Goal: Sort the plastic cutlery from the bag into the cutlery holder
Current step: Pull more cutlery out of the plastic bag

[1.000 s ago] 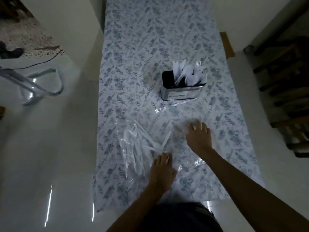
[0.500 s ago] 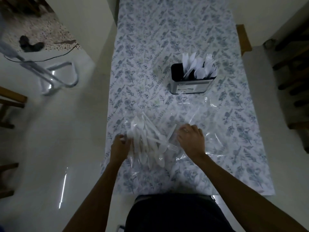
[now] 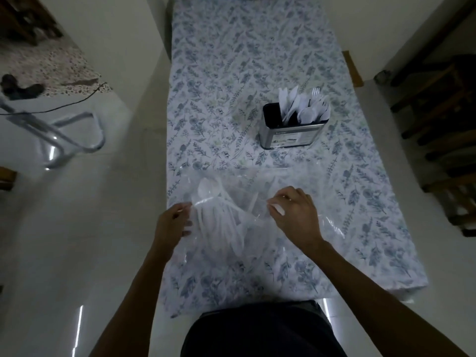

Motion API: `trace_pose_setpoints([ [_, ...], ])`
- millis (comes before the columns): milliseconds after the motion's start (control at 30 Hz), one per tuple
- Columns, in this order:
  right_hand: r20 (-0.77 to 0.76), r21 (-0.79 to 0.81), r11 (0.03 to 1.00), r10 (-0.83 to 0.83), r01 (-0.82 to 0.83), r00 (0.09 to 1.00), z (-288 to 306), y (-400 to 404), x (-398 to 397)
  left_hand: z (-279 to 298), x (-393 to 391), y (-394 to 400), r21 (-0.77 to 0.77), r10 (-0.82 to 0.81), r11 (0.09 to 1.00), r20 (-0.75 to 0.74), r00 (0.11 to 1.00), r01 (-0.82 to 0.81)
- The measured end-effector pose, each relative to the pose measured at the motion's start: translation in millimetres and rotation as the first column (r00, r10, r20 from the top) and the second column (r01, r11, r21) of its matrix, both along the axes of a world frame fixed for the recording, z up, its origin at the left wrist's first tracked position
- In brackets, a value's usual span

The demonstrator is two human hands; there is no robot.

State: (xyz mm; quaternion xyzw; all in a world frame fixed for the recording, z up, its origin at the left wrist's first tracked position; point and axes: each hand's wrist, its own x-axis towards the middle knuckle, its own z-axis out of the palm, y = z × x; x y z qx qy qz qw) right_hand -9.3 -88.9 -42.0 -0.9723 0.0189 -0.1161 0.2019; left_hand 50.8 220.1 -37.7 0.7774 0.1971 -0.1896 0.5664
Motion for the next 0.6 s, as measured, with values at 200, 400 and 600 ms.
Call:
trace_pose_setpoints([
  [200, -0.247, 0.086, 0.99, -0.087, 0.111, 0.965, -6.7, 11.8, -4.1, 39.3, 12.5, 2.9, 0.135, -0.143, 0.983, 0.163, 0.976, 0.122],
  [400, -0.257, 0.122, 0.99, -0.042, 0.076, 0.966, 6.0, 12.1, -5.6, 73.3, 15.3, -3.7, 0.193, -0.207, 0.968, 0.257, 0.944, 0.159],
  [600, -0.201, 0.229, 0.972, -0.007, 0.054, 0.98, 18.1, 4.6, -13.8, 104.2, 10.4, -11.6, 0.235, -0.243, 0.957, 0.318, 0.916, 0.172],
])
